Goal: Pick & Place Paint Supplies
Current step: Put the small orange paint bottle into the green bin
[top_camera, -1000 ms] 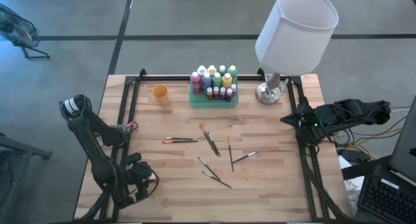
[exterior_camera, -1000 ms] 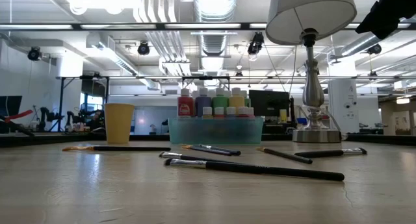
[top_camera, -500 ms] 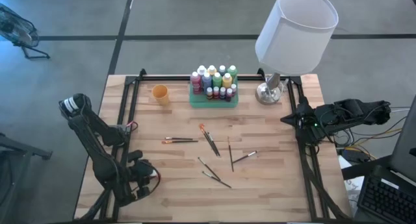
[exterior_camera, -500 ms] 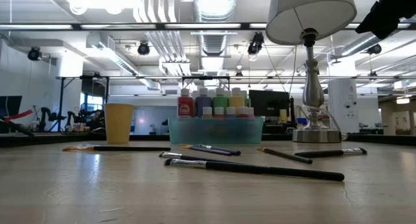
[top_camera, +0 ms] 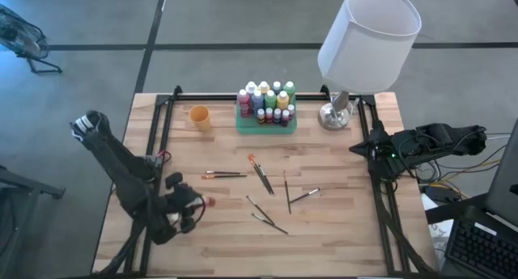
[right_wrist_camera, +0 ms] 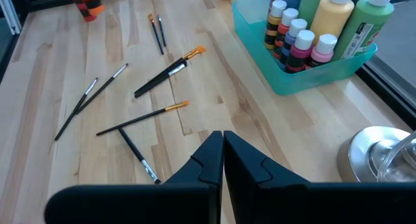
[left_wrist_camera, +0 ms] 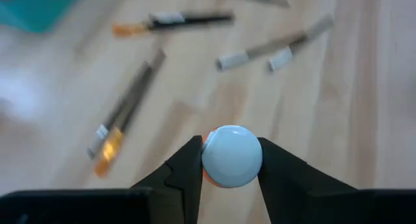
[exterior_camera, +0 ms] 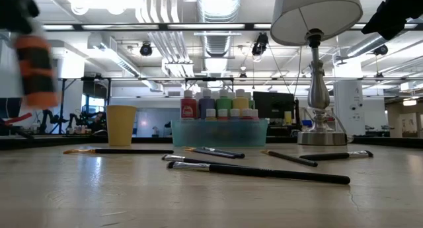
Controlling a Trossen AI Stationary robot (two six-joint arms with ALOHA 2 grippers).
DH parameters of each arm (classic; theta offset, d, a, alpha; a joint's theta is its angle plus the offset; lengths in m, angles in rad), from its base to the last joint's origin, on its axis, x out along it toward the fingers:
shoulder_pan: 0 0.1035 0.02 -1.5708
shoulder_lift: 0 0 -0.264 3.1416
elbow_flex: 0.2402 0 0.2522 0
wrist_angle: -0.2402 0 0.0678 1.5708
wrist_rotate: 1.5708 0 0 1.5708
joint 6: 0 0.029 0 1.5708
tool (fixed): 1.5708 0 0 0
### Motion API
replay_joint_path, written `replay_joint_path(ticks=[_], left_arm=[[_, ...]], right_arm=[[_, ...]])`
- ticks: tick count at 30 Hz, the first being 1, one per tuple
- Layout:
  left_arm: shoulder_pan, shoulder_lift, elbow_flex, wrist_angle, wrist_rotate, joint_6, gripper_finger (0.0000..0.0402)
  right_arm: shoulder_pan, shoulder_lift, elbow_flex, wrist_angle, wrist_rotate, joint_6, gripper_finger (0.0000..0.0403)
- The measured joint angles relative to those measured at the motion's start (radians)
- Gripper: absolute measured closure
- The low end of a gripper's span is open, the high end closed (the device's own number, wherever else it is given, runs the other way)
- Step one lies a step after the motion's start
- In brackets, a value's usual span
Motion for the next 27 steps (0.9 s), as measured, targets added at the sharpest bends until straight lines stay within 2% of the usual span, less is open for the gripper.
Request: replay_joint_path(ticks=[8, 12, 20, 23, 27], left_arm=[[0.241, -0.043, 0.025, 0.009, -0.103, 0.098, 0.0274], [0.415, -0.042, 0.036, 0.086, -0.106, 0.241, 0.0274], [0.744, -0.022, 0.038, 0.466, -0.006, 0.617, 0.0273], [0.835, -0.006, 0.038, 0.566, 0.034, 0.685, 0.0273], [0.934, 0.027, 0.039, 0.617, 0.071, 0.708, 0.0273]], right_arm=[[0.000, 0.000, 0.000, 0.000, 0.000, 0.000, 0.0394], [0.000, 0.000, 0.000, 0.000, 0.000, 0.000, 0.0394], [0.000, 0.000, 0.000, 0.000, 0.000, 0.000, 0.0394], [0.000, 0.000, 0.000, 0.000, 0.000, 0.000, 0.0394], [0.000, 0.000, 0.000, 0.000, 0.000, 0.000, 0.0394]])
